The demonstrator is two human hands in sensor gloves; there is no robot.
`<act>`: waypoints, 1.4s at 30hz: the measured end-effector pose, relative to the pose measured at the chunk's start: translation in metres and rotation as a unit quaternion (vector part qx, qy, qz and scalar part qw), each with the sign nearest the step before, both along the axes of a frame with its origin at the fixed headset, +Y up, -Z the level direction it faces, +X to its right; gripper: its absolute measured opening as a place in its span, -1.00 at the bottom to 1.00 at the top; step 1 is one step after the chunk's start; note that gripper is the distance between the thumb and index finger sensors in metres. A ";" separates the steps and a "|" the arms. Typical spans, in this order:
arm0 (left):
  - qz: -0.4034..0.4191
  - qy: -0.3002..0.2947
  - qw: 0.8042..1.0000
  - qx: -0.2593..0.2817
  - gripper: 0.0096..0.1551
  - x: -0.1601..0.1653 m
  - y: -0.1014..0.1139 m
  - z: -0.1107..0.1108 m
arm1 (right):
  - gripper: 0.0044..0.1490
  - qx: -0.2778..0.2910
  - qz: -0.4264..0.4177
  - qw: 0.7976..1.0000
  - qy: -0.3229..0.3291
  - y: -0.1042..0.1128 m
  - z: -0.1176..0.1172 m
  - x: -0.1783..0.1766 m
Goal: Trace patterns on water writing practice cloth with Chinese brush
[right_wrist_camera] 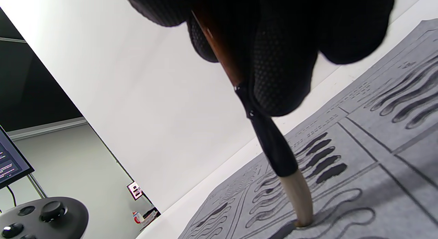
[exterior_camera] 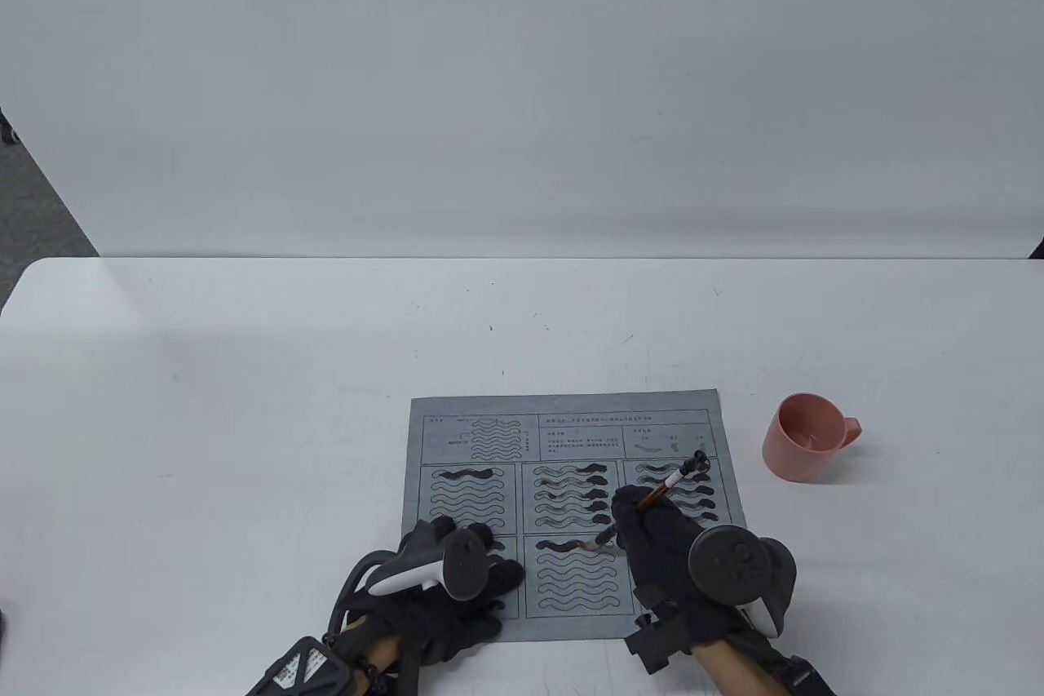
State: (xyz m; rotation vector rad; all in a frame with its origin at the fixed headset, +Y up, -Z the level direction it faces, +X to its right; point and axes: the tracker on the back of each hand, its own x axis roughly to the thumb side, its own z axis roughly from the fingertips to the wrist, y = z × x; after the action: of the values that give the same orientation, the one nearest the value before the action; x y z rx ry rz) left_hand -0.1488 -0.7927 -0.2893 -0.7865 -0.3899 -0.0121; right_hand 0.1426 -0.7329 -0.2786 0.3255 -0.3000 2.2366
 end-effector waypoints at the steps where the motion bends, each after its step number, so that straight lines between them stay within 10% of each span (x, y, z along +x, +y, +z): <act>1: 0.000 0.000 1.000 0.000 -0.17 0.000 0.000 0.000 | -0.48 0.000 0.000 1.000 0.000 0.000 0.000 0.000; 42: 0.000 0.000 1.000 -0.001 -0.17 0.000 0.000 0.001 | -0.49 -0.001 0.005 0.999 -0.041 0.003 -0.004 0.012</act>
State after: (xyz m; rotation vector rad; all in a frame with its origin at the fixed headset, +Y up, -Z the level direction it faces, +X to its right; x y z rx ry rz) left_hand -0.1489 -0.7931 -0.2885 -0.7886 -0.3905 -0.0117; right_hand 0.1548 -0.7301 -0.2826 0.2350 -0.3401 2.2642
